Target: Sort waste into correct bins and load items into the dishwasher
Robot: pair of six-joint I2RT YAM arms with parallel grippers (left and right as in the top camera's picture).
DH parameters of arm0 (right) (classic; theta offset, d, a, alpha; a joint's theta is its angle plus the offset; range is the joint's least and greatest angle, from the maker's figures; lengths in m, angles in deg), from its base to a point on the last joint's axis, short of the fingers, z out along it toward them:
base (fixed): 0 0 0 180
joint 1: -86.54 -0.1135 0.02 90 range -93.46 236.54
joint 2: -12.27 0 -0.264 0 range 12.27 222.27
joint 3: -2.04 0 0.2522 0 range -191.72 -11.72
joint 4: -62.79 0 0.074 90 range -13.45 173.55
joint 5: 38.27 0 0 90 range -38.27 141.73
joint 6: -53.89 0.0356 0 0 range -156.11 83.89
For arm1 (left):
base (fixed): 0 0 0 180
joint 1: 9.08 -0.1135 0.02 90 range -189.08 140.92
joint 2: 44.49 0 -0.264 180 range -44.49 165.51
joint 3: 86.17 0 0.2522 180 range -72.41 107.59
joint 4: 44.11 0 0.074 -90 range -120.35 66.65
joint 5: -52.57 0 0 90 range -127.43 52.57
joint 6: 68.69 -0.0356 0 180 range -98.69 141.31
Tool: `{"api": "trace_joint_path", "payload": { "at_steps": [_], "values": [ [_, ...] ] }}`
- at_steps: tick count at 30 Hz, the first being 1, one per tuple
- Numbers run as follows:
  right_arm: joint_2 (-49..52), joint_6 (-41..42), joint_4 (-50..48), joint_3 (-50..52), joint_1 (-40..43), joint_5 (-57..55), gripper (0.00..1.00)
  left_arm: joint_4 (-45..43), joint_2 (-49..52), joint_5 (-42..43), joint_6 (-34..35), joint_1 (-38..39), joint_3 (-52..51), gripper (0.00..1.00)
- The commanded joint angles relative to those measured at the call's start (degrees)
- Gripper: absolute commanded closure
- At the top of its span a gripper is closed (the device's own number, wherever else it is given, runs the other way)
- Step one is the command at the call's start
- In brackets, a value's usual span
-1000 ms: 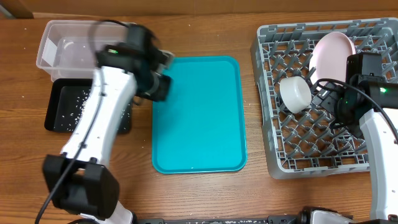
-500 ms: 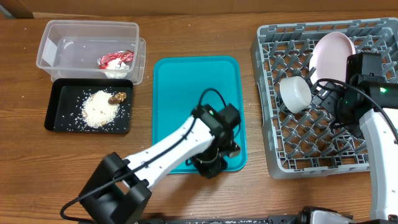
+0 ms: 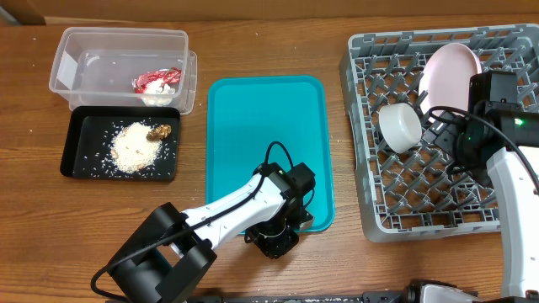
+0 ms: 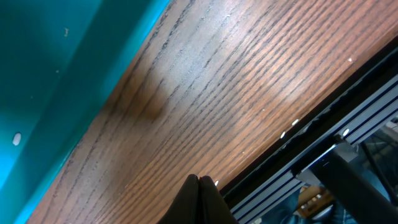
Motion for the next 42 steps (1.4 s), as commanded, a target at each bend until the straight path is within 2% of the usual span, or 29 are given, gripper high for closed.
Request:
{"api": "trace_joint_path", "payload": {
  "at_steps": [1,11,25,28,42],
  "values": [
    [-1.05,-0.66,-0.24,-0.13,0.11,0.26,0.00,-0.28,0.35,-0.55,2.19,-0.07,-0.57,0.95],
    [-1.05,-0.63,-0.13,-0.13,0.11,0.28,0.00,0.42,0.35,0.00,2.97,-7.15,-0.57,0.96],
    [-1.05,-0.63,-0.28,-0.13,0.11,0.26,0.00,-0.85,0.61,0.02,2.36,-7.37,-2.38,0.96],
    [-1.05,-0.63,-0.33,-0.13,0.11,0.26,0.00,-1.09,3.13,0.85,2.19,-7.41,-2.56,0.96],
    [-1.05,-0.63,-0.26,-0.13,0.11,0.26,0.00,-5.20,3.74,-0.61,3.28,-11.69,-2.51,0.96]
  ]
}}
